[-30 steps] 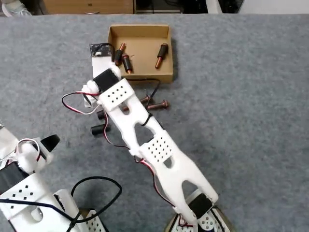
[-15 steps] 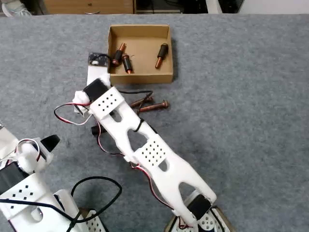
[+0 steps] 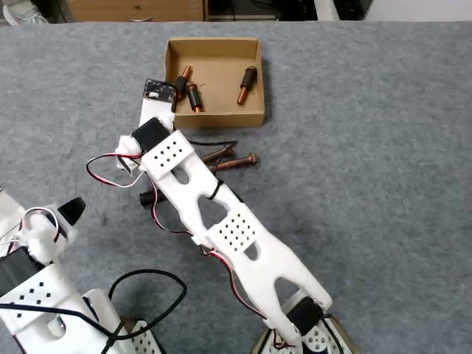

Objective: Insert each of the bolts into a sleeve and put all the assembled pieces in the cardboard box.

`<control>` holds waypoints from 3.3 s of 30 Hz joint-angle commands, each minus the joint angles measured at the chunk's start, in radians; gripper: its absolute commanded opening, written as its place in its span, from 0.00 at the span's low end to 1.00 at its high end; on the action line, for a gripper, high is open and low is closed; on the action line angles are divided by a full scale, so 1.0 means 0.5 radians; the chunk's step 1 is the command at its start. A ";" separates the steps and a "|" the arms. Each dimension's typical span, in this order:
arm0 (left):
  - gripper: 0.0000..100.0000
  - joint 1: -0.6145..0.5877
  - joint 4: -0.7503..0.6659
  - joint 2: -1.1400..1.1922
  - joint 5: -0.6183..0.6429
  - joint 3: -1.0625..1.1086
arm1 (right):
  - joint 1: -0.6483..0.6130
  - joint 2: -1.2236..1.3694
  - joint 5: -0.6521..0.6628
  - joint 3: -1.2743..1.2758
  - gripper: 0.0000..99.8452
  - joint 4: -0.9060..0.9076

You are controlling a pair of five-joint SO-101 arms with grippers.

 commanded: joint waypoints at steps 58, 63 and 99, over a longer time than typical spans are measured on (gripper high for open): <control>0.37 -0.018 -0.040 -0.017 0.012 -0.034 | 0.284 -0.008 0.264 0.456 0.02 0.153; 0.37 -0.018 -0.040 -0.017 0.012 -0.034 | 0.290 -0.072 0.288 0.456 0.02 0.153; 0.26 1.258 -0.077 0.097 -0.092 -0.562 | 0.980 -2.475 1.295 1.419 0.00 0.153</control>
